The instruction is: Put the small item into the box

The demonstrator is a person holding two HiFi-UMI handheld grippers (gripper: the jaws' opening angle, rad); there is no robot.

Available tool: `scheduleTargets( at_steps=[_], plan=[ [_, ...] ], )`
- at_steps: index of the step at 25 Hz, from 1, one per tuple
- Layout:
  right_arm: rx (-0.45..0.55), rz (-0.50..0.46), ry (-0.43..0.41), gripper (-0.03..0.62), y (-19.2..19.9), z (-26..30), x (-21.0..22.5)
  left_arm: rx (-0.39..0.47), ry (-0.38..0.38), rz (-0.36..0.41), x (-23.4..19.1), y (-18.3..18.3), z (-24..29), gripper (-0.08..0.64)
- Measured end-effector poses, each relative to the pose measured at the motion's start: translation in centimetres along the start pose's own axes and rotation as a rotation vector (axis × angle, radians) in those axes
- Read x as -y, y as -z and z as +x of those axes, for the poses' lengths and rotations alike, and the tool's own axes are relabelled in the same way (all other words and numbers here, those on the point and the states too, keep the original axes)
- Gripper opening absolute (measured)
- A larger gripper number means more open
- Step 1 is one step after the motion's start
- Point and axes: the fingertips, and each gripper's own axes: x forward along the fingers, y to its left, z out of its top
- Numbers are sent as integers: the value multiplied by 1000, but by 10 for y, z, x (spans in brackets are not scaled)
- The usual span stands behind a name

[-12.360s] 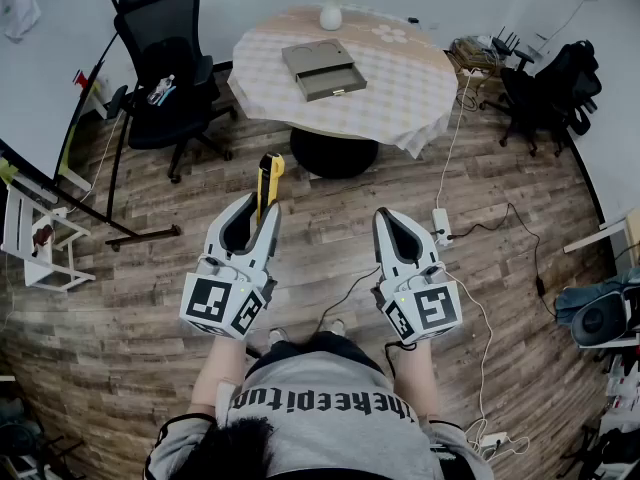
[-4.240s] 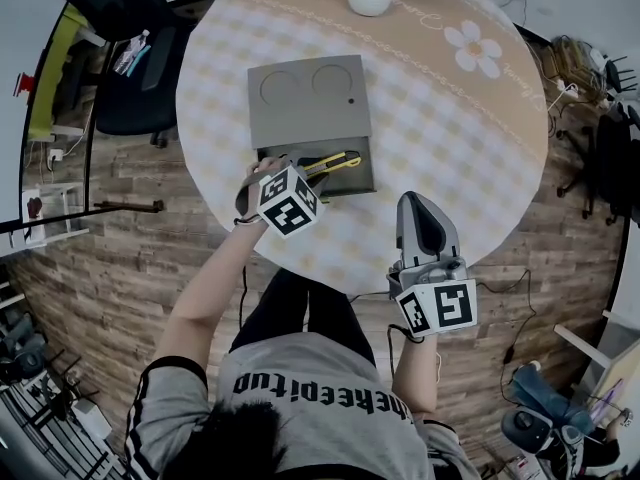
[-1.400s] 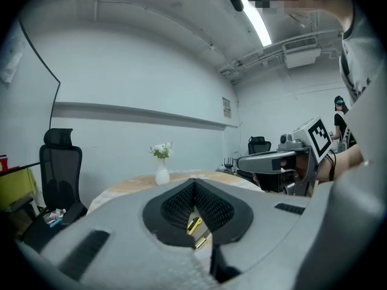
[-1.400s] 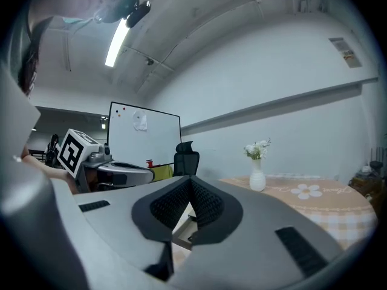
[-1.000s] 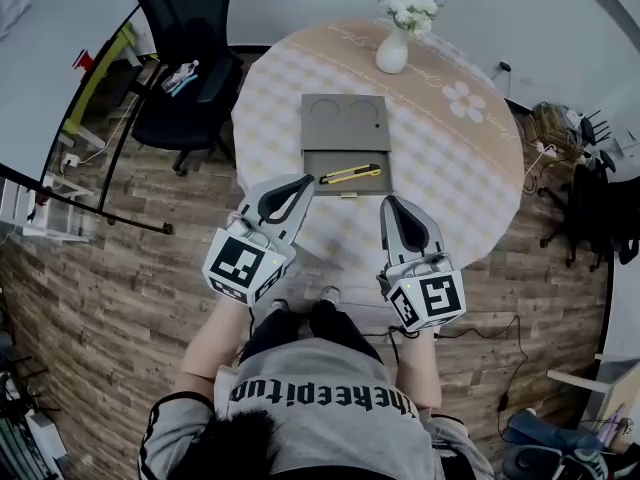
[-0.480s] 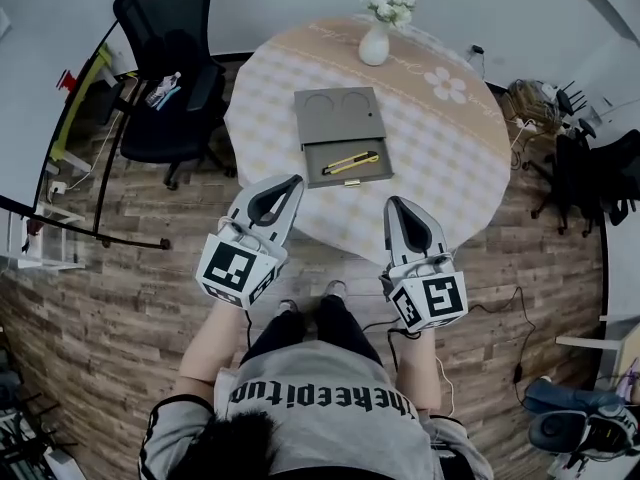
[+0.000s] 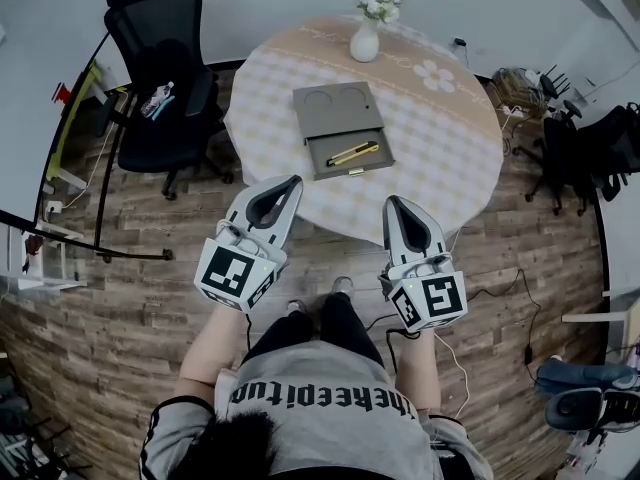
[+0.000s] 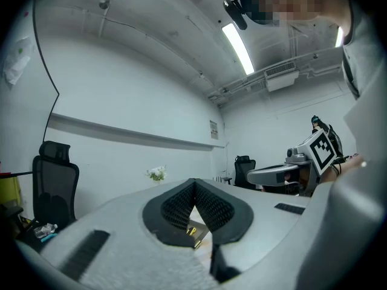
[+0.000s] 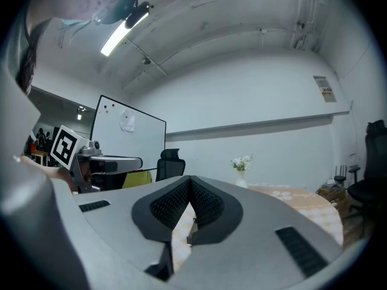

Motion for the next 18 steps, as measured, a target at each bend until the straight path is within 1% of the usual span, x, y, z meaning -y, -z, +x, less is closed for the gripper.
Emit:
scheduleTargets(
  at_steps=[7, 18],
  plan=[
    [-2, -21, 7, 6, -2, -10, -25, 42, 8, -29, -5, -8, -24, 15],
    [8, -38, 28, 6, -5, -16, -50, 55, 30, -11, -9, -11, -45, 15]
  ],
)
